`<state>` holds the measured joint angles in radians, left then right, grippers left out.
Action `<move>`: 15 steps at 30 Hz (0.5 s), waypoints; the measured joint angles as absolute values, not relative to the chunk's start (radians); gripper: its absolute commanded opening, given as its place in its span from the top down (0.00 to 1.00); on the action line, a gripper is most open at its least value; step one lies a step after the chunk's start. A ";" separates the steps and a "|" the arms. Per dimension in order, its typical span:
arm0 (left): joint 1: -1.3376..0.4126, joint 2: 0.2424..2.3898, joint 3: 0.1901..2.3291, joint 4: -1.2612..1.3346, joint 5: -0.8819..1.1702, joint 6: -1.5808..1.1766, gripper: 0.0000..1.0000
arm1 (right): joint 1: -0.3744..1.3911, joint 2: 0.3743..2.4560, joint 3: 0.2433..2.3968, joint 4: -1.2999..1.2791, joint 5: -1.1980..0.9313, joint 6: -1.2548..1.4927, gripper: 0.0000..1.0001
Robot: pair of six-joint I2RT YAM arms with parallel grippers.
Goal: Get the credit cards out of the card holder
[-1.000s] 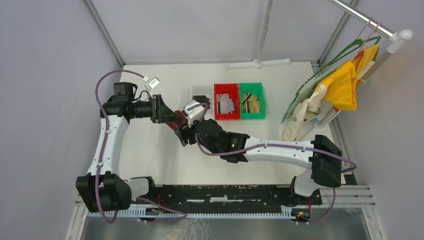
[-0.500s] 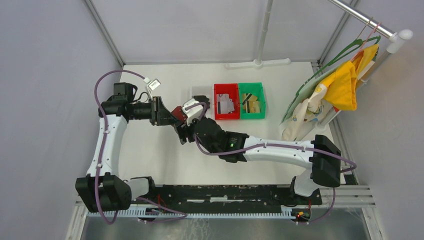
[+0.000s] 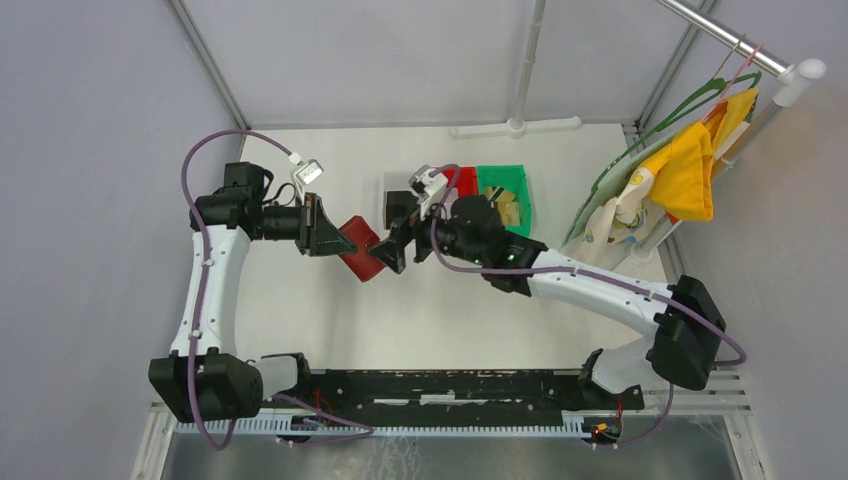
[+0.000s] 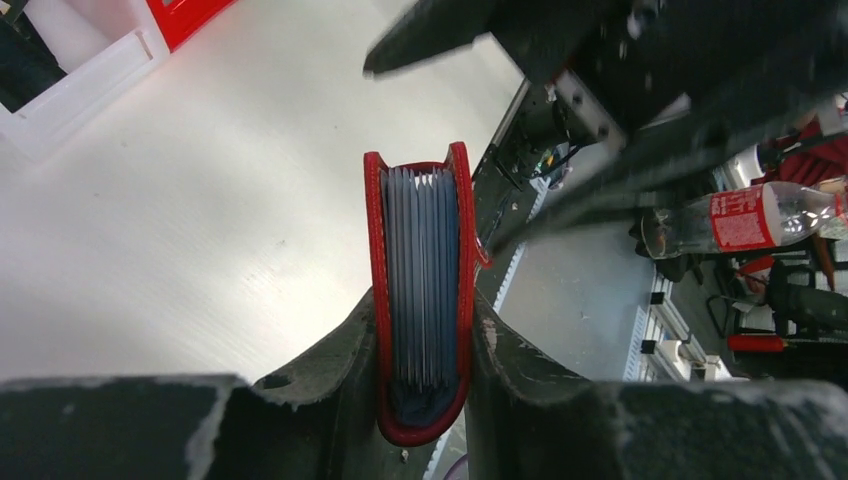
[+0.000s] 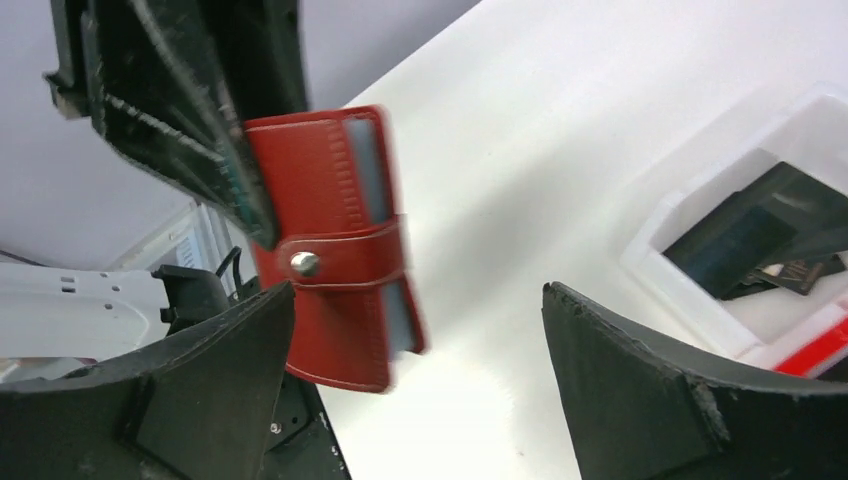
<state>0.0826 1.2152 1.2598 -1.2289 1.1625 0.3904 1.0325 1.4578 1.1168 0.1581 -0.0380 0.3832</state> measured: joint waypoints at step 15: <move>0.006 1.200 1.284 -1.441 1.185 0.707 0.98 | 0.866 1.502 1.105 0.309 -0.747 0.598 0.02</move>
<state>0.0063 1.2003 1.2839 -1.4414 1.1854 0.7071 0.8658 1.5024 1.1049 0.3088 -0.7471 0.5976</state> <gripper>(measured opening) 0.346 0.979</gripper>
